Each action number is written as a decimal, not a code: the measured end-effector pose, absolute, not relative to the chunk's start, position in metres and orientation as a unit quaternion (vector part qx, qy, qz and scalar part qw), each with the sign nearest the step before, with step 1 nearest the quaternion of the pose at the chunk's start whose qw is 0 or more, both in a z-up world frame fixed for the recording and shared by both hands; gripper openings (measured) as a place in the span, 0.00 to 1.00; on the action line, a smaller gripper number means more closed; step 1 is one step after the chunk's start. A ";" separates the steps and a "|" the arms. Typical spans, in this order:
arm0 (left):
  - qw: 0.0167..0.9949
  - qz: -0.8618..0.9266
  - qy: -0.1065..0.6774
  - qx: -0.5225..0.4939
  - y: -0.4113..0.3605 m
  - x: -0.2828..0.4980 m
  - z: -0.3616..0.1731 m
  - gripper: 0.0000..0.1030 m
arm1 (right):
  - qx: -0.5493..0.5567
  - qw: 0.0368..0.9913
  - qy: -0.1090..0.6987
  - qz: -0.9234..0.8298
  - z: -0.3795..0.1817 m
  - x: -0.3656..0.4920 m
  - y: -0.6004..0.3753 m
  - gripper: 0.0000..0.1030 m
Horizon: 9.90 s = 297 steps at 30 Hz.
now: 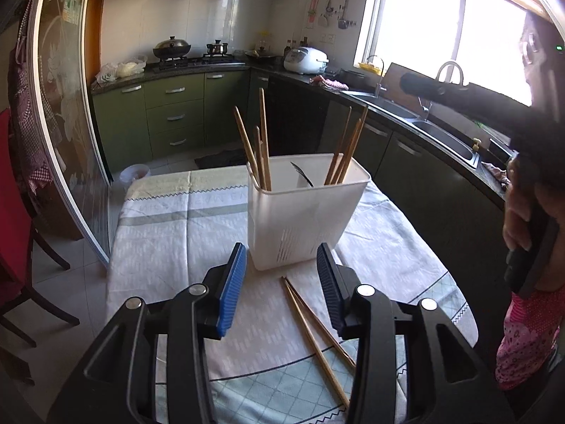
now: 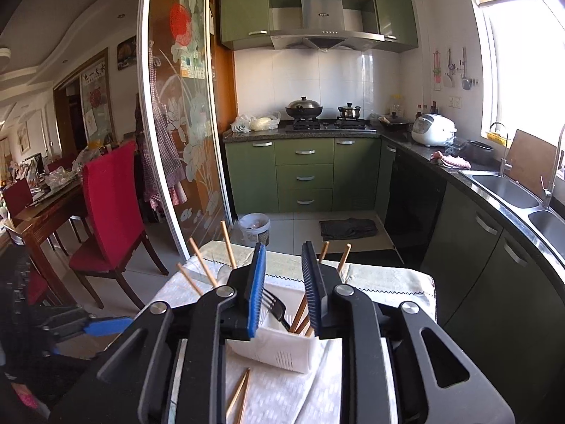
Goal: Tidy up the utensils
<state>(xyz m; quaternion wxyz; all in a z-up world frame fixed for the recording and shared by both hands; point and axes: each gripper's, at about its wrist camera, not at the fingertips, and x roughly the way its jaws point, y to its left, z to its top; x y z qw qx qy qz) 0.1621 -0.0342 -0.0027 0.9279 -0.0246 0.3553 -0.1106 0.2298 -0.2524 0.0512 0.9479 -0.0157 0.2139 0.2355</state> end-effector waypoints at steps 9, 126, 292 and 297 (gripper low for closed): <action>0.850 -0.095 0.516 -0.042 -0.076 0.201 -0.101 0.39 | 0.024 0.949 0.240 0.202 -0.003 0.137 -0.343 0.33; 0.937 -0.015 0.348 -0.014 0.009 0.127 -0.025 0.06 | 0.017 0.894 0.359 0.269 -0.039 0.149 -0.271 0.06; 0.982 -0.039 0.181 -0.042 -0.017 -0.042 -0.010 0.93 | -0.020 0.976 0.171 0.131 -0.039 -0.017 -0.290 0.96; 0.982 -0.034 0.180 -0.048 -0.015 -0.042 -0.010 0.93 | -0.020 0.975 0.173 0.135 -0.040 -0.016 -0.289 0.96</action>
